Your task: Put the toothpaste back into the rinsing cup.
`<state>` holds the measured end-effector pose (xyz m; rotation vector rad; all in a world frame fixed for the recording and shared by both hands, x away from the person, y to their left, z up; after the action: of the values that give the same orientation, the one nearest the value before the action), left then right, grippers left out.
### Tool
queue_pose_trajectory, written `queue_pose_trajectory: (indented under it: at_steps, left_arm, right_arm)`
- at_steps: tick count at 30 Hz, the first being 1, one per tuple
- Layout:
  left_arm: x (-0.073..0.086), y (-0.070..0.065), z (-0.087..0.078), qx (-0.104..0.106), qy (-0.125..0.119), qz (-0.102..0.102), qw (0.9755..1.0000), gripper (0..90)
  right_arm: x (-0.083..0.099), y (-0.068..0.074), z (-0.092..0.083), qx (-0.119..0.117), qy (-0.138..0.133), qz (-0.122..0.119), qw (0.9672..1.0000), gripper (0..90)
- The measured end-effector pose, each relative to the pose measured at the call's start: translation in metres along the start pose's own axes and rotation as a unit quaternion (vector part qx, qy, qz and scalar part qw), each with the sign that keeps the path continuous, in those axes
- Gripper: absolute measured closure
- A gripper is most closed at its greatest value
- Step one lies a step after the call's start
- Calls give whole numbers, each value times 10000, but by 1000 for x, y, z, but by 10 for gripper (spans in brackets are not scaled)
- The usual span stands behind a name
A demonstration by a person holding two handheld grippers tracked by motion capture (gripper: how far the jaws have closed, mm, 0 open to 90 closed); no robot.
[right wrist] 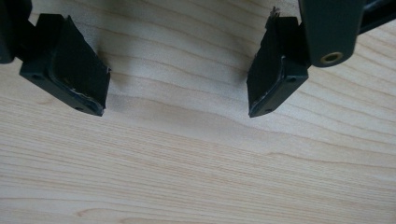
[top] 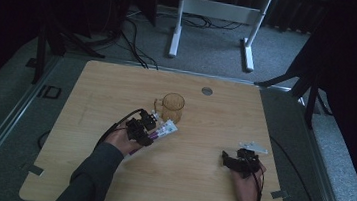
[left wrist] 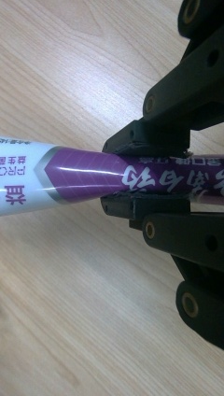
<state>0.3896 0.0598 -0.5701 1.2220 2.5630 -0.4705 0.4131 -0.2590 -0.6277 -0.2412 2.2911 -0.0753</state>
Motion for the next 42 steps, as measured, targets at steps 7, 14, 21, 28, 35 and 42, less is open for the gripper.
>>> queue_pose_trajectory:
  at_steps: [7, 14, 21, 28, 35, 42]
  left_arm:
    - [-3, 1, -12, -76, -273, -55, 9996, 735]
    - [-8, 3, -25, -108, -610, -131, 9980, 734]
    - [-10, 8, -34, -185, -859, -242, 9958, 734]
    - [-15, 9, -41, -204, -1148, -326, 9926, 733]
    - [-21, 12, -48, -306, -1501, -441, 9872, 733]
    - [-26, 13, -54, -334, -1739, -448, 9832, 733]
  right_arm:
    - [0, 0, 0, 0, 2, -7, 10000, 214]
    - [0, 0, 0, 0, -8, -21, 10000, 214]
    - [0, 0, 0, 1, -8, -21, 10000, 214]
    - [0, 0, 0, 0, -6, -25, 10000, 214]
    - [0, 0, 0, 0, -7, -19, 10000, 214]
    - [0, 0, 0, 0, 0, -10, 10000, 214]
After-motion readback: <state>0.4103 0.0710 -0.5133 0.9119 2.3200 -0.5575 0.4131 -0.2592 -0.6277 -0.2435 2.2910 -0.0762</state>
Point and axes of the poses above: each handheld gripper's, and its own axes: z roughly forward along the jaws, x roughly out of its underside, y roughly to its left, the point moved 10 cm from there along z, roughly forward along the jaws, and after that the axes turned 11 degrees about x, right-handed, at the moved point
